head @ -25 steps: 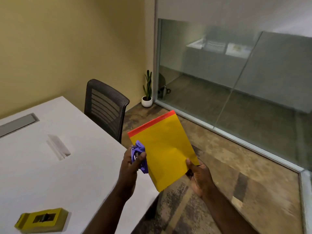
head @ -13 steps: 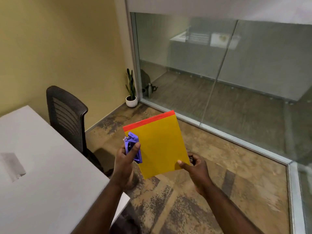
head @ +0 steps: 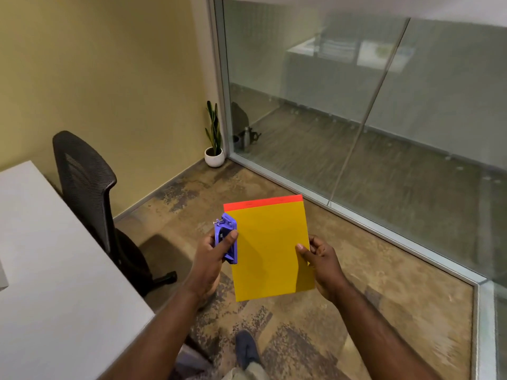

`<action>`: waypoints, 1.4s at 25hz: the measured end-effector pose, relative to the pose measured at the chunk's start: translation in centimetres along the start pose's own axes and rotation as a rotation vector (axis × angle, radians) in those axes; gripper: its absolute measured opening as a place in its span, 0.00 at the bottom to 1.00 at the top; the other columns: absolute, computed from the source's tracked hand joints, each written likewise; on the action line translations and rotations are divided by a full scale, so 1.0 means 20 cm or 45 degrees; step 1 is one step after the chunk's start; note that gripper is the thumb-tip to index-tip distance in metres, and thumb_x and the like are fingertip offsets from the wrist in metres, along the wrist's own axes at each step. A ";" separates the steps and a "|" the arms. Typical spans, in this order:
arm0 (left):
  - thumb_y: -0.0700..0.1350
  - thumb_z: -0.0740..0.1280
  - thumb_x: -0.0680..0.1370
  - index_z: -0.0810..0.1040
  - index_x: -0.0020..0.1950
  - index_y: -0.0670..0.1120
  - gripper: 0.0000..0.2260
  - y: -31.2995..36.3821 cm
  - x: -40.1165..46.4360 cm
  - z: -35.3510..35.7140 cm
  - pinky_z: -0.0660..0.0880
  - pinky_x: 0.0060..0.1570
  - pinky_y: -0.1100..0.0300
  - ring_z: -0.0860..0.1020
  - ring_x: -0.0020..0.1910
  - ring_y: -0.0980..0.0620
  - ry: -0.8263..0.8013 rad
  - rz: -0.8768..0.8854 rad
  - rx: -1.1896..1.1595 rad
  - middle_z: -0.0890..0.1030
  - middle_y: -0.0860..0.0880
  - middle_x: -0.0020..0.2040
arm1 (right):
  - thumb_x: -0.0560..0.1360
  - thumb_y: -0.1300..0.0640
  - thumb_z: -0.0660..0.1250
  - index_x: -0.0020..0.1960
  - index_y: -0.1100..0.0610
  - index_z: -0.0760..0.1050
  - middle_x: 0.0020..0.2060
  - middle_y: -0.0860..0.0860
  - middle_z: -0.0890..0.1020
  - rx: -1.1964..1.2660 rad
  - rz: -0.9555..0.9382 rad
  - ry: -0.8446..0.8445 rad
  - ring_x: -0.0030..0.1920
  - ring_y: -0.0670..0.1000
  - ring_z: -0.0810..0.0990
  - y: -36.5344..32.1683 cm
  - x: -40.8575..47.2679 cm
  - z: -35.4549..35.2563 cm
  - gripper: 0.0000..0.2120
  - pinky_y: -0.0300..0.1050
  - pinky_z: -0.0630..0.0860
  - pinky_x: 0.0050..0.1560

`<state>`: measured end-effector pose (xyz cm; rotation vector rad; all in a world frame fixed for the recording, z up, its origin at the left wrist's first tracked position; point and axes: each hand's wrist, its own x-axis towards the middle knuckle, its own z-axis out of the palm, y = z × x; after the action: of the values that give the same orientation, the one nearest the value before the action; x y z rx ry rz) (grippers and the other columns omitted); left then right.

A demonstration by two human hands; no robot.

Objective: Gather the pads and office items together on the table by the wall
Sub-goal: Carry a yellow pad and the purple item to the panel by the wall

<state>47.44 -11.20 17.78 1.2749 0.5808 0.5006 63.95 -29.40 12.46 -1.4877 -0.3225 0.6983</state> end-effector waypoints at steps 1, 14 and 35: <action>0.56 0.72 0.66 0.77 0.37 0.52 0.10 -0.02 0.06 -0.01 0.69 0.34 0.64 0.69 0.32 0.56 -0.002 -0.010 -0.008 0.72 0.54 0.31 | 0.78 0.62 0.64 0.58 0.57 0.77 0.53 0.55 0.84 0.006 0.019 0.005 0.54 0.60 0.82 0.00 0.06 -0.01 0.10 0.64 0.76 0.58; 0.53 0.73 0.68 0.79 0.50 0.46 0.15 -0.05 1.07 -0.21 0.69 0.42 0.59 0.72 0.37 0.55 0.169 -0.145 -0.031 0.76 0.54 0.36 | 0.56 0.41 0.81 0.59 0.59 0.76 0.55 0.59 0.83 0.184 0.114 -0.075 0.54 0.60 0.82 -0.16 1.14 0.06 0.38 0.55 0.80 0.49; 0.56 0.75 0.65 0.79 0.50 0.45 0.20 0.24 2.46 -0.52 0.71 0.43 0.58 0.75 0.41 0.53 0.865 -0.043 0.011 0.79 0.48 0.41 | 0.49 0.35 0.81 0.58 0.59 0.77 0.53 0.58 0.84 -0.045 0.229 -0.672 0.53 0.60 0.83 -0.56 3.25 0.81 0.45 0.60 0.78 0.55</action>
<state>77.73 29.18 14.29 1.0858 1.1670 0.9130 106.71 23.38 10.67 -1.3581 -0.6078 1.2377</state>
